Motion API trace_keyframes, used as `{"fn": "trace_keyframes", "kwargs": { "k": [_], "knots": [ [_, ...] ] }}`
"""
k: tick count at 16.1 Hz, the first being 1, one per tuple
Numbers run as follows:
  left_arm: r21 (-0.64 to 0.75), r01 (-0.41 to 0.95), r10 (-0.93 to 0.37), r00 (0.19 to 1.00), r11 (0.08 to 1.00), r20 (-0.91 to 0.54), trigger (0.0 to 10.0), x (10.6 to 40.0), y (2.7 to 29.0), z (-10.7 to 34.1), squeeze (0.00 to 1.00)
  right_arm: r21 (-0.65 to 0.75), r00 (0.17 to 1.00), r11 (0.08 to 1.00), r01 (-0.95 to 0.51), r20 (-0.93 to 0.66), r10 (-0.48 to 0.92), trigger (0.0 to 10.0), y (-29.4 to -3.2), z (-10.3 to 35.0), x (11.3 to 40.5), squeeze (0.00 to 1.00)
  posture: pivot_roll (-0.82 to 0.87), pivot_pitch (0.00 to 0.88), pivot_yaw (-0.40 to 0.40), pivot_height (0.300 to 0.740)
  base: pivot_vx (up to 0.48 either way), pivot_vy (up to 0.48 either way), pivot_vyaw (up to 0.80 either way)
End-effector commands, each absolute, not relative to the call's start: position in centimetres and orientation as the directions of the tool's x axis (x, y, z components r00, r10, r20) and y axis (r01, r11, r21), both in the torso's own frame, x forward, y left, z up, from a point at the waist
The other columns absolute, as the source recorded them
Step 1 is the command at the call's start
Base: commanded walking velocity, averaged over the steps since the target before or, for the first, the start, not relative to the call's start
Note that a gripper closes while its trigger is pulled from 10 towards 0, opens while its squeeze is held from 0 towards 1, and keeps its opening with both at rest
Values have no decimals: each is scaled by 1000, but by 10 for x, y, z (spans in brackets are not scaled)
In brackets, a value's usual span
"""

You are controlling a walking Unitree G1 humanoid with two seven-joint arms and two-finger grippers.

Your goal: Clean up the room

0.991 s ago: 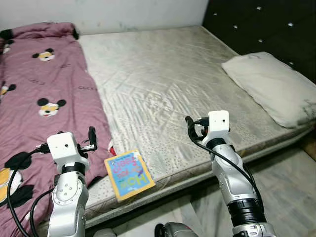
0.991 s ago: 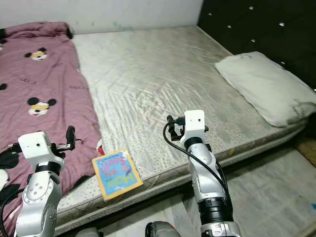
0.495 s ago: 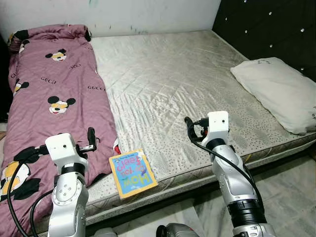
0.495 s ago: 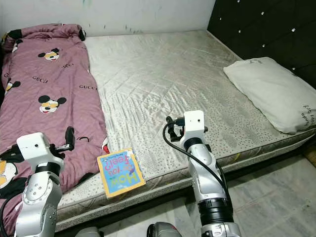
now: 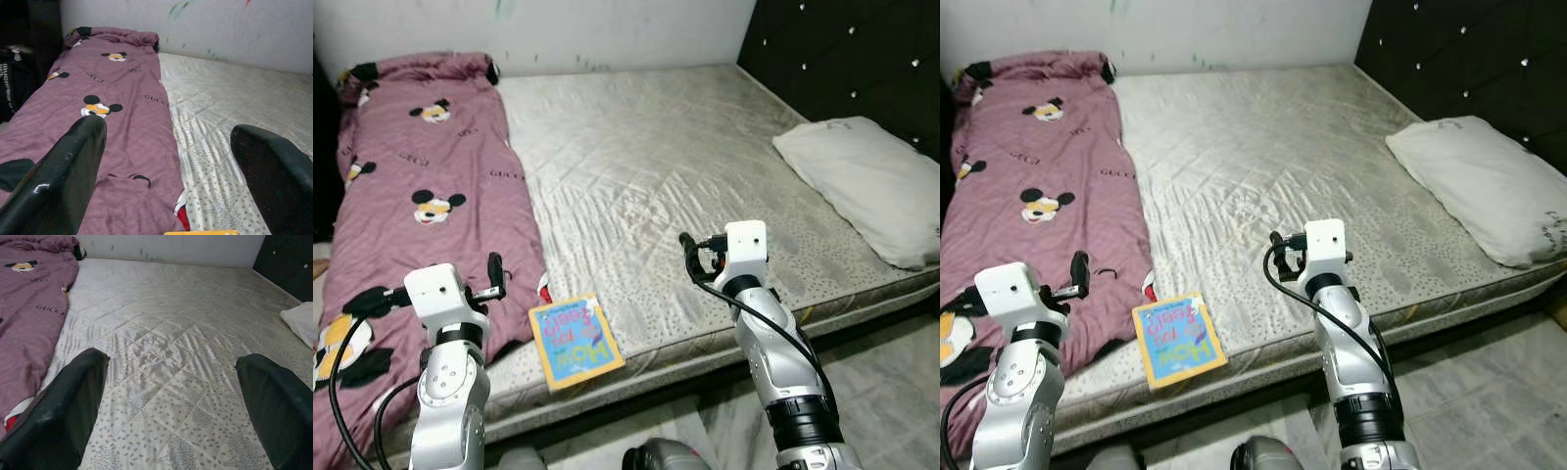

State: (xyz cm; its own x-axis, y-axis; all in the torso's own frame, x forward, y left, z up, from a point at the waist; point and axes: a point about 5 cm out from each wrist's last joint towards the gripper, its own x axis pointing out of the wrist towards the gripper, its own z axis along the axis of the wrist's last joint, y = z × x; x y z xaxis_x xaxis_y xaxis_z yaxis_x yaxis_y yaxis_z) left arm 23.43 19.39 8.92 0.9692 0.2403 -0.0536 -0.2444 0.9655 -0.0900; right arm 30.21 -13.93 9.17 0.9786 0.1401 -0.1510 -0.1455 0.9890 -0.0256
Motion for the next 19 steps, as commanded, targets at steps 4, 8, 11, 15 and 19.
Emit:
{"fn": "trace_keyframes", "kwargs": {
  "k": [4, 8, 11, 15, 19],
  "knots": [
    [-83, -259, 256, 966, 962, -45, 10000, 237, 194, 93, 0, -29, 978, 985, -171, -127, 166, 10000, -137, 97, 304, 0, 8, 0, -66, 633, 0, 0, 0],
    [-76, -288, 286, 957, 954, -38, 10000, 238, 196, 94, 0, -31, 977, 984, -176, -129, 171, 10000, -137, 98, 306, 0, 8, 0, -67, 633, 0, 0, 0],
    [-96, -338, 334, 941, 936, -55, 10000, 237, 203, 92, 0, -36, 975, 982, -185, -128, 179, 10000, -135, 98, 307, 0, 10, 0, -67, 633, 0, 0, 0],
    [-94, -358, 354, 934, 929, -53, 10000, 235, 205, 93, 0, -44, 972, 979, -200, -131, 193, 10000, -133, 97, 307, 0, 16, 0, -73, 633, 0, 0, 0],
    [-115, -340, 337, 941, 934, -46, 10000, 235, 204, 93, 0, -48, 971, 978, -205, -132, 197, 10000, -133, 96, 307, 0, 15, 0, -74, 633, 0, 0, 0]
  ]
}}
